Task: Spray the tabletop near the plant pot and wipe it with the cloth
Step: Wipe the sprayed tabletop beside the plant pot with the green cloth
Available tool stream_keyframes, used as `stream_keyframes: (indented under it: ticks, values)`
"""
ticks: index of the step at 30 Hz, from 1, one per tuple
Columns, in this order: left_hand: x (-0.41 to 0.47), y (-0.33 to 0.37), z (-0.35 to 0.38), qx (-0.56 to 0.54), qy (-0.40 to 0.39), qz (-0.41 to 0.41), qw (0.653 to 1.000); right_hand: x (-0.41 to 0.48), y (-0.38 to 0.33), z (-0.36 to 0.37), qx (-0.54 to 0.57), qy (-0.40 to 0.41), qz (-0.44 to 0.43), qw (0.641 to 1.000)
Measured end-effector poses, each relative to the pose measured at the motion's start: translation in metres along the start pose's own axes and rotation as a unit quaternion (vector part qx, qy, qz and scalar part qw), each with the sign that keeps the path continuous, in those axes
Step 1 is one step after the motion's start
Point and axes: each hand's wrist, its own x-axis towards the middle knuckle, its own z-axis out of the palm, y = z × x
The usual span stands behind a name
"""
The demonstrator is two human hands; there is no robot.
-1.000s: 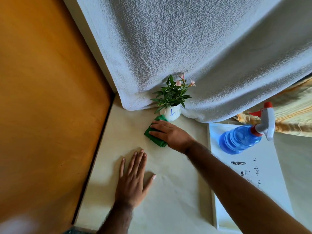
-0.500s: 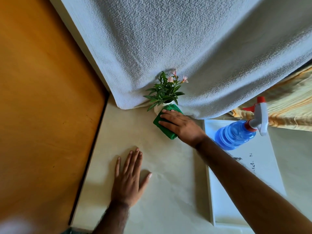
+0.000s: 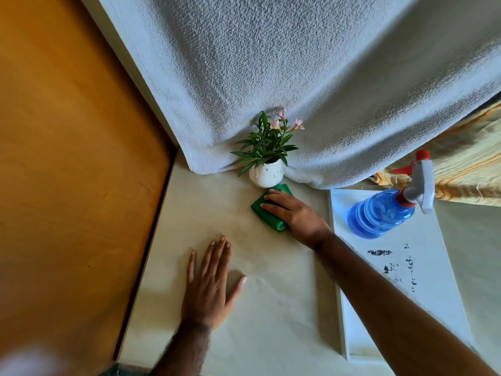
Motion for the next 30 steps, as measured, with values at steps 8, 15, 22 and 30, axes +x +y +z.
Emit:
stream_keyframes:
  ticks: [8,15,22,30]
  values:
    - [0.001,0.002,-0.003,0.003,0.003,-0.002,1.0,0.026,-0.009,-0.026,-0.039,0.075,-0.095,0.992]
    - [0.001,0.001,0.004,-0.001,0.005,-0.001,1.0,0.04,0.002,-0.026,-0.051,0.02,-0.114,0.992]
    - [0.0,-0.001,0.007,0.0,0.0,-0.002,1.0,0.033,-0.001,-0.013,-0.022,-0.015,-0.077,0.997]
    - [0.0,0.0,0.004,0.01,0.0,-0.003,1.0,0.045,-0.015,-0.022,-0.025,0.006,-0.113,0.993]
